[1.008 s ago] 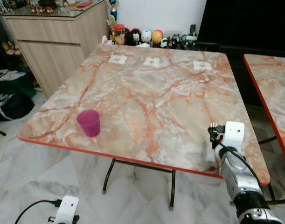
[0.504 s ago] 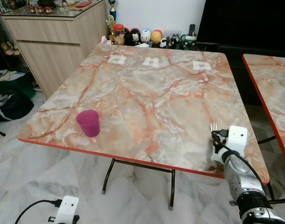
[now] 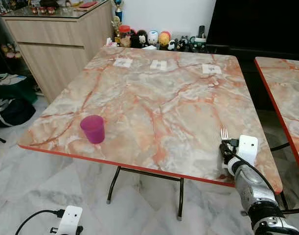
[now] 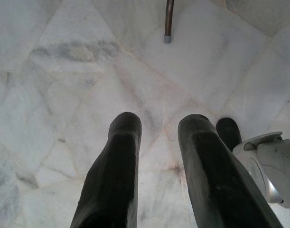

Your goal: Setting the table

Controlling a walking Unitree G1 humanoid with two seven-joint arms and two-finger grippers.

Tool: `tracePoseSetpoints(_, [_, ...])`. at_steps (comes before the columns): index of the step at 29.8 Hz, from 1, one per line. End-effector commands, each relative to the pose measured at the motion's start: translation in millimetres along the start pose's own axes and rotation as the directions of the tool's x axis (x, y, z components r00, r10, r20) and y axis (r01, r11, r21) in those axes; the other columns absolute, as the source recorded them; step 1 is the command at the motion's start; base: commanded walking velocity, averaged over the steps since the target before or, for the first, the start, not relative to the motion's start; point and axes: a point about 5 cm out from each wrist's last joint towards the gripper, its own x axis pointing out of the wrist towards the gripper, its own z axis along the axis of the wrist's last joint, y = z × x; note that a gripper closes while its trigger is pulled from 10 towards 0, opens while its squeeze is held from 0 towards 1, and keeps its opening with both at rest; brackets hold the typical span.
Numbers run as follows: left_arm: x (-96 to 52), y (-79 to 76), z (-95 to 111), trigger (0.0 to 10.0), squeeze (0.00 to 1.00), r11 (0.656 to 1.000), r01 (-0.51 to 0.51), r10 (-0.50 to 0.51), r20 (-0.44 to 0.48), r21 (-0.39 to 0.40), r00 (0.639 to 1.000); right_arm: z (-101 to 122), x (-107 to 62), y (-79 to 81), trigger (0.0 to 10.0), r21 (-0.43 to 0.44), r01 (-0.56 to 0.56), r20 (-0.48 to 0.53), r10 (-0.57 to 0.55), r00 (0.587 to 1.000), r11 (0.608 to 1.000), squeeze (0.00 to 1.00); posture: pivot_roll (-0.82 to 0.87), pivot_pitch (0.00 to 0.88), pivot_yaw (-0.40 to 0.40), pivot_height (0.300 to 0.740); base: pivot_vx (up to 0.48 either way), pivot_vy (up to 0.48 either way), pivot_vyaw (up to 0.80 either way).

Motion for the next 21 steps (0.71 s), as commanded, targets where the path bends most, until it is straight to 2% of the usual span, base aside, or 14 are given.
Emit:
tracePoseSetpoints(1, [-1.2, 2.0, -4.5, 10.0, 0.0, 1.0, -0.001, 0.001, -0.015, 0.019, 1.0, -14.8, -1.5, 1.1, 8.5, 0.012, -0.011, -0.07, 0.011, 0.997, 1.0, 0.0, 0.13, 0.0, -0.004, 0.74, 0.0, 0.0, 0.0])
tracePoseSetpoints(2, [-1.2, 2.2, -4.5, 10.0, 0.0, 1.0, -0.001, 0.002, -0.015, 0.019, 1.0, -14.9, -1.5, 2.1, 0.0, 0.012, -0.017, -0.066, 0.018, 0.998, 1.0, 0.0, 0.13, 0.0, -0.004, 0.74, 0.0, 0.0, 0.0])
tracePoseSetpoints(21, [-1.3, 2.3, -4.9, 10.0, 0.0, 1.0, 0.0, 0.001, -0.018, 0.015, 1.0, -17.1, -1.6, 7.1, 0.0, -0.026, -0.044, -0.058, 0.043, 0.997, 0.999, 0.0, 0.13, 0.0, -0.005, 0.74, 0.0, 0.0, 0.0])
